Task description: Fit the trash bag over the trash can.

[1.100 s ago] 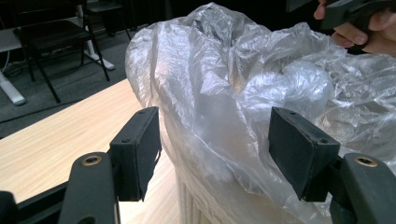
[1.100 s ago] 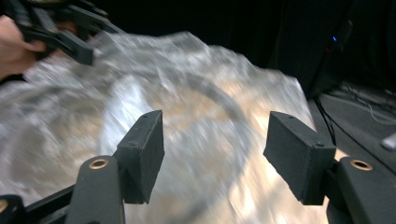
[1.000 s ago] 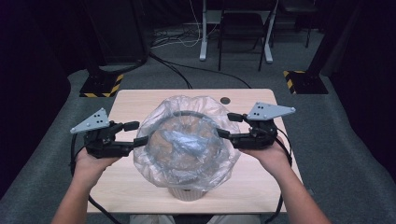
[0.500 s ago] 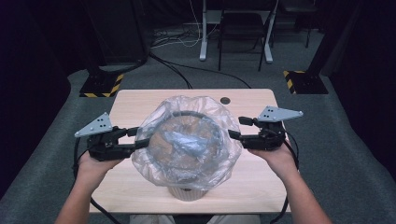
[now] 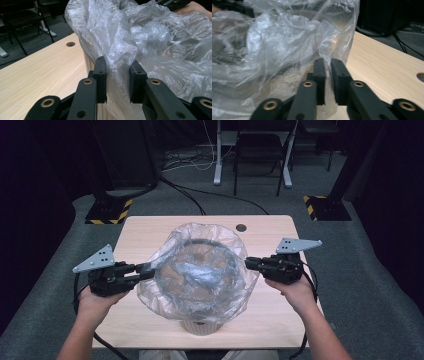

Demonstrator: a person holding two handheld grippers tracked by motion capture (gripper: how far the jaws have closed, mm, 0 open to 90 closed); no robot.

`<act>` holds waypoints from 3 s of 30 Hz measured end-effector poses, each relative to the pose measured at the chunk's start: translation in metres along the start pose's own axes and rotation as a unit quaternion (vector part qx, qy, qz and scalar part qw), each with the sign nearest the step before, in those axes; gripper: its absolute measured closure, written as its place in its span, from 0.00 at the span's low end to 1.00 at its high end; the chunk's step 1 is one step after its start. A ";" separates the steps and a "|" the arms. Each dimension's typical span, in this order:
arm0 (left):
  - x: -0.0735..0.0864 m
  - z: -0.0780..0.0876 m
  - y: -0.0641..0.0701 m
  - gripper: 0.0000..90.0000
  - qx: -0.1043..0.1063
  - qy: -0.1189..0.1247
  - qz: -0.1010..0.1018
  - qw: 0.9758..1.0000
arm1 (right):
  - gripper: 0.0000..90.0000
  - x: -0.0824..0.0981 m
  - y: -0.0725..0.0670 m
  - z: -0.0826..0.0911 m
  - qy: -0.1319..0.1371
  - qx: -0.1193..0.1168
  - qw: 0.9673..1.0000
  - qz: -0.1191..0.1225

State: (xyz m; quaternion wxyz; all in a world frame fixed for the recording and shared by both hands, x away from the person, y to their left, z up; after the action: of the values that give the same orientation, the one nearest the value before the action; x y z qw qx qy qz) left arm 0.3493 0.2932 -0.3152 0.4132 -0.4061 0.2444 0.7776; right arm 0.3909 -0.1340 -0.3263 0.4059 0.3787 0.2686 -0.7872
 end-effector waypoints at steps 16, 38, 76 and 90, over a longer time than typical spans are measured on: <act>0.036 -0.011 -0.010 0.80 -0.004 0.014 0.033 0.999 | 0.99 0.008 -0.020 -0.011 -0.003 0.008 0.999 0.034; 0.044 -0.033 -0.030 0.82 -0.015 -0.006 0.065 0.998 | 0.99 0.016 0.002 -0.036 -0.026 0.035 0.999 0.004; -0.003 -0.008 -0.030 0.52 -0.042 0.037 0.039 0.998 | 0.58 0.005 0.002 -0.015 0.040 0.022 0.999 -0.010; 0.003 -0.040 -0.037 0.94 -0.051 -0.028 0.018 0.998 | 1.00 0.010 0.001 -0.033 0.001 0.002 1.000 0.018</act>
State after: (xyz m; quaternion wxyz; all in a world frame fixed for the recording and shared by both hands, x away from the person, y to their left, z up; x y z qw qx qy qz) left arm 0.3963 0.2859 -0.3412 0.3848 -0.4004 0.2001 0.8072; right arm 0.4006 -0.1152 -0.3533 0.4191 0.3853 0.2604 -0.7798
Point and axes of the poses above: each handheld gripper's, and its own axes: z roughly backward along the jaws, x roughly out of its underside, y roughly to its right, the point moved 2 cm from there along -z, roughly forward along the jaws, and after that the axes turned 12 degrees about -y, right-handed, at the moved point
